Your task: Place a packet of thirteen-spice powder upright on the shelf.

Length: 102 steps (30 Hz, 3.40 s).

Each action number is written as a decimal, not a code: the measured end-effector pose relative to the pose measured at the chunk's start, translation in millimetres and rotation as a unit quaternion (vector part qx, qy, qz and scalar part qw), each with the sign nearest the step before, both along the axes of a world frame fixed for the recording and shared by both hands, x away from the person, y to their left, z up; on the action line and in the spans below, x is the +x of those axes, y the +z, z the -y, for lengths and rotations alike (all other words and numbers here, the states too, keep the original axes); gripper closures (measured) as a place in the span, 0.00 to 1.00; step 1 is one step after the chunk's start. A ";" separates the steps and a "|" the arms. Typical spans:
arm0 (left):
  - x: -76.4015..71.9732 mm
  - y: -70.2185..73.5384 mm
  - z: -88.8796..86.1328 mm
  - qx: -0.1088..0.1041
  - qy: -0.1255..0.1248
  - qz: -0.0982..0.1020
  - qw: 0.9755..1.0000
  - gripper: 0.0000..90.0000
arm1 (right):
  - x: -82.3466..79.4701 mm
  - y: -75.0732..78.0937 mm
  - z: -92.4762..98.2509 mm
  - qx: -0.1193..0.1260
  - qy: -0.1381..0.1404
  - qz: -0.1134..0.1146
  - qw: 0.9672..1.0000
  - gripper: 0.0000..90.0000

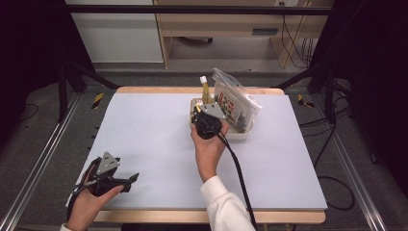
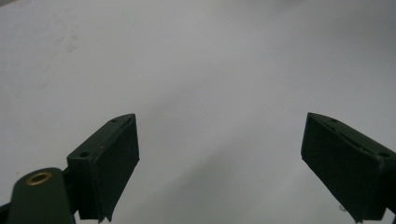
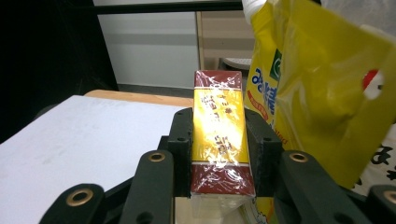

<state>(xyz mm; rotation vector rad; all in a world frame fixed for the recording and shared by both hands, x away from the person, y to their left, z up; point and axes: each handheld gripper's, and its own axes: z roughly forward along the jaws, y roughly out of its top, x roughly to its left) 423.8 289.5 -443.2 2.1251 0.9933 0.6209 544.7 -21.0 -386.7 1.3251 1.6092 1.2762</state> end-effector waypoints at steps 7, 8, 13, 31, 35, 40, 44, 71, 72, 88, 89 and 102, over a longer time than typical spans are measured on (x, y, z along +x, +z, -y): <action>-0.4 0.0 1.8 0.006 -0.005 -0.001 1.000 0.12 | 4.0 -3.7 -4.1 -0.009 -0.006 -0.005 1.000 0.75; -0.4 0.2 1.8 0.006 -0.005 0.000 1.000 0.12 | 4.3 -3.9 -5.1 -0.010 -0.007 -0.005 1.000 0.75; -0.3 0.2 1.9 0.006 -0.005 0.000 1.000 0.12 | 4.6 -6.0 -8.1 -0.016 -0.006 -0.007 1.000 0.75; -0.8 0.4 2.5 0.007 -0.007 0.000 1.000 0.12 | 10.0 -12.3 -8.8 -0.018 0.006 -0.013 1.000 0.69; -0.6 0.6 2.4 0.007 -0.006 0.001 1.000 0.12 | 4.2 -9.6 -5.7 -0.021 0.015 -0.003 1.000 0.65; -0.2 0.5 2.4 0.009 -0.005 0.002 1.000 0.12 | -5.0 -4.1 -2.3 -0.021 0.030 0.002 0.999 0.63; -0.5 0.7 2.0 0.008 -0.003 0.002 1.000 0.12 | -14.3 0.9 -0.5 -0.026 0.052 -0.001 0.998 0.60; 0.4 -0.8 -0.4 0.006 0.006 0.001 1.000 0.07 | -66.7 -7.4 66.4 -0.061 0.151 -0.090 0.983 0.22; 0.4 -0.8 -0.5 0.006 0.006 0.001 1.000 0.07 | -68.0 -8.3 70.1 -0.063 0.151 -0.090 0.982 0.21; 0.4 -2.1 -1.5 0.007 0.001 0.000 1.000 0.06 | -81.9 -27.7 128.7 -0.033 0.117 -0.108 0.987 0.13; 0.3 -2.2 -1.3 0.008 0.001 0.000 1.000 0.06 | -82.5 -29.1 132.7 -0.035 0.113 -0.108 0.987 0.13; 0.3 -2.5 -3.8 0.007 0.006 0.005 1.000 0.05 | -90.5 -44.1 173.9 -0.046 0.081 -0.111 0.989 0.10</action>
